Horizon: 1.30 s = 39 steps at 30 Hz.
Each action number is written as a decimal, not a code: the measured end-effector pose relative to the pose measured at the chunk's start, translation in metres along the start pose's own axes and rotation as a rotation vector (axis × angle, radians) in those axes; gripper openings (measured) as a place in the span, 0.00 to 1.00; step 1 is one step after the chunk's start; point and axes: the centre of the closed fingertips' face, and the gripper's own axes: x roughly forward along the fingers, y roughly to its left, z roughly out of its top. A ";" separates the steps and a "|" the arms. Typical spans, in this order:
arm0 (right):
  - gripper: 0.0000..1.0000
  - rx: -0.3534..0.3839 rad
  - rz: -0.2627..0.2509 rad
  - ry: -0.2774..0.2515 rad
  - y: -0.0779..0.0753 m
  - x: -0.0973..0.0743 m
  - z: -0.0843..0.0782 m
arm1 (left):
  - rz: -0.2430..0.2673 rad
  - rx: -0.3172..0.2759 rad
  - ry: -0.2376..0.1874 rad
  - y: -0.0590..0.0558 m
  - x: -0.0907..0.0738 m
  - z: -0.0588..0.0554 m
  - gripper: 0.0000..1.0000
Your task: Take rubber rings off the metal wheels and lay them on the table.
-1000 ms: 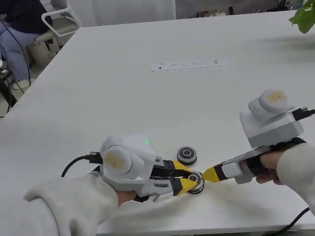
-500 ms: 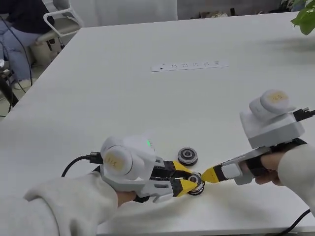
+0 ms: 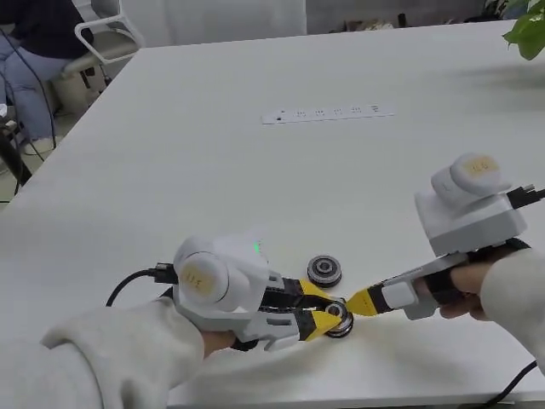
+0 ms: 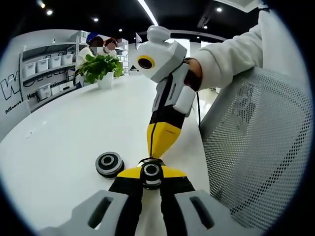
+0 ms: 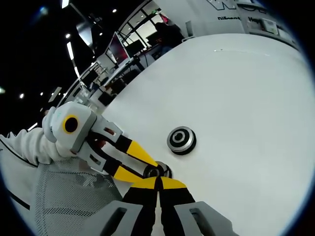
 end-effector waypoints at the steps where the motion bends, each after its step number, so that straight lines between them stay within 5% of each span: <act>1: 0.00 0.001 0.000 0.000 0.000 0.000 0.000 | 0.000 0.000 0.000 0.000 0.000 0.000 0.07; 21: 0.00 0.009 0.048 -0.017 0.010 0.000 0.002 | -0.003 0.003 0.007 0.000 0.000 -0.001 0.07; 23: 0.00 0.013 0.063 -0.039 0.013 -0.001 0.007 | -0.003 0.003 0.007 0.000 0.000 -0.001 0.07; 24: 0.00 0.026 0.072 -0.093 0.015 -0.002 0.017 | -0.003 0.003 0.008 0.000 0.000 -0.001 0.07; 34: 0.00 0.044 0.041 -0.047 0.009 -0.003 0.006 | -0.002 0.004 0.011 0.000 -0.001 -0.001 0.07; 39: 0.00 0.026 0.028 -0.025 0.007 -0.001 0.002 | -0.001 0.011 0.046 -0.001 0.000 0.000 0.07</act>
